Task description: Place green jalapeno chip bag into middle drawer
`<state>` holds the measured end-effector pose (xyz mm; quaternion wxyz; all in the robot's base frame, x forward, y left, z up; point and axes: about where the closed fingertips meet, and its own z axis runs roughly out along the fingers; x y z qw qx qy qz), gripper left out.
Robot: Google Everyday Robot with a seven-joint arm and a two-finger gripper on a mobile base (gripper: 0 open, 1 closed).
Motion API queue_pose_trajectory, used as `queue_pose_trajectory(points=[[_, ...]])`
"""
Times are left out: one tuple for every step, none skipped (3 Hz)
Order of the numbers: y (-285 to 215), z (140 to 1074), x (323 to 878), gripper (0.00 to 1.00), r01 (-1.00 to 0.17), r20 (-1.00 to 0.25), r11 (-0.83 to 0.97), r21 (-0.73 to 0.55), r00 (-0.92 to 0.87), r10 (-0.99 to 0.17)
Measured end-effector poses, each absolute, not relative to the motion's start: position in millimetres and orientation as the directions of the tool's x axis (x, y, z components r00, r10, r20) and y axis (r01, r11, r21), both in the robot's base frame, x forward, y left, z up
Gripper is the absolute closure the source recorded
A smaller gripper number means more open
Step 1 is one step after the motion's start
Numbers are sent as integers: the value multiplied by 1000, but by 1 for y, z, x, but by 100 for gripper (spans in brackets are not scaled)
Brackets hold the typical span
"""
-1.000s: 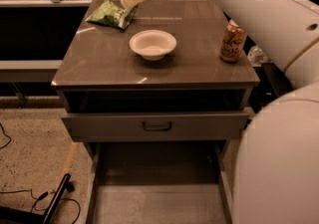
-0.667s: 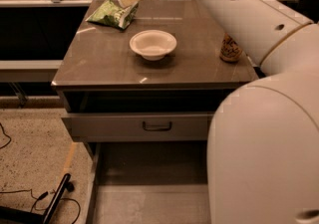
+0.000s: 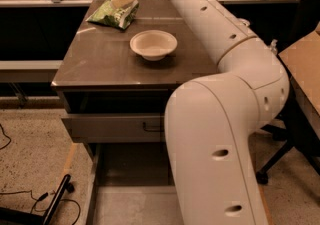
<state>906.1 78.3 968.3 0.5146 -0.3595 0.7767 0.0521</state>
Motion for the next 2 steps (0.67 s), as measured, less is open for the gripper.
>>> queue_pose_trajectory(points=[[90, 956, 923, 0, -623, -838, 730, -280, -213, -503], [103, 942, 929, 0, -638, -815, 717, -281, -237, -530]])
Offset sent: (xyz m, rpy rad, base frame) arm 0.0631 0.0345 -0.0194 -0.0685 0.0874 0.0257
